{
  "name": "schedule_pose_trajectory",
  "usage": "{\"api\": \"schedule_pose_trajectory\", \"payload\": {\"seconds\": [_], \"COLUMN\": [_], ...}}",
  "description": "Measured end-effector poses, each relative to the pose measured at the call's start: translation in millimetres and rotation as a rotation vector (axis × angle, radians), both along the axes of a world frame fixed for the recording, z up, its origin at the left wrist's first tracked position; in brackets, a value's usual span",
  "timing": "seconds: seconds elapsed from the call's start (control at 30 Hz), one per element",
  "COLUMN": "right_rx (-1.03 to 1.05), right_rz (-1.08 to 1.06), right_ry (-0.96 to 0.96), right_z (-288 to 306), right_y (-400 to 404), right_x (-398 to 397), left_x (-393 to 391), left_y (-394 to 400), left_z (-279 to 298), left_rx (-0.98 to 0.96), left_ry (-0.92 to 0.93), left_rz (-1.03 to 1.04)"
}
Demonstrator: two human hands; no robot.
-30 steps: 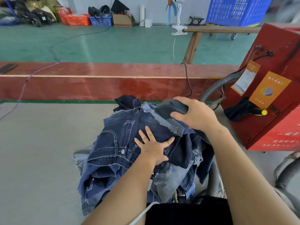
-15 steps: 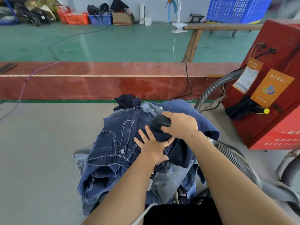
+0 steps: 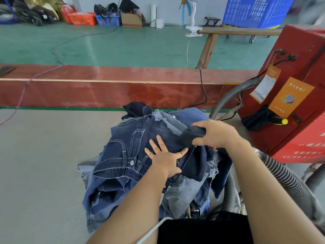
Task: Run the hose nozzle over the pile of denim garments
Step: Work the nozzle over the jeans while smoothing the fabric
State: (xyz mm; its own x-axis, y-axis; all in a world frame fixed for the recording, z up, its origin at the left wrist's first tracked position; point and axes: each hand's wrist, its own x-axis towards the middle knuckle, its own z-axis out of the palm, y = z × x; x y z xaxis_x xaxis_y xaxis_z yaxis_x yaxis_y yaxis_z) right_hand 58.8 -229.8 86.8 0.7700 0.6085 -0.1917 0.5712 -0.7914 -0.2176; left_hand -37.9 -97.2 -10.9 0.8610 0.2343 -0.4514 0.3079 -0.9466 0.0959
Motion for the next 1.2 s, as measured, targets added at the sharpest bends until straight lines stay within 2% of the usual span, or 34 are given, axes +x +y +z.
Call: {"api": "schedule_pose_trajectory", "payload": {"seconds": [0.13,0.33,0.43,0.57,0.63,0.8,0.9,1.07,1.2], "right_rx": [-0.09,0.049,0.219,0.456,0.398,0.037,-0.071,0.013,0.258], "right_rz": [0.068,0.085,0.084,-0.017,-0.041,-0.024,0.01,0.065,0.025], "right_ry": [-0.108,-0.212,-0.172,-0.168,-0.143,0.039,-0.002,-0.183,-0.184], "right_z": [-18,-42,-29,7,17,4,-9,-30,-21], "right_y": [16,50,54,34,18,0,9,41,51], "right_x": [0,-4,-3,3,4,3,4,-5,-4], "left_x": [3,6,4,2,1,0,1,3,1], "left_y": [0,0,0,0,1,0,0,0,-1], "left_z": [-2,-4,-4,-2,-1,-1,0,1,2], "left_rx": [0.007,0.031,0.028,0.007,0.002,-0.004,-0.006,0.011,0.014], "left_ry": [0.014,0.041,0.031,0.01,-0.001,-0.004,0.014,0.033,0.036], "left_rz": [0.013,0.022,0.014,0.011,0.007,0.005,0.012,0.018,0.015]}}
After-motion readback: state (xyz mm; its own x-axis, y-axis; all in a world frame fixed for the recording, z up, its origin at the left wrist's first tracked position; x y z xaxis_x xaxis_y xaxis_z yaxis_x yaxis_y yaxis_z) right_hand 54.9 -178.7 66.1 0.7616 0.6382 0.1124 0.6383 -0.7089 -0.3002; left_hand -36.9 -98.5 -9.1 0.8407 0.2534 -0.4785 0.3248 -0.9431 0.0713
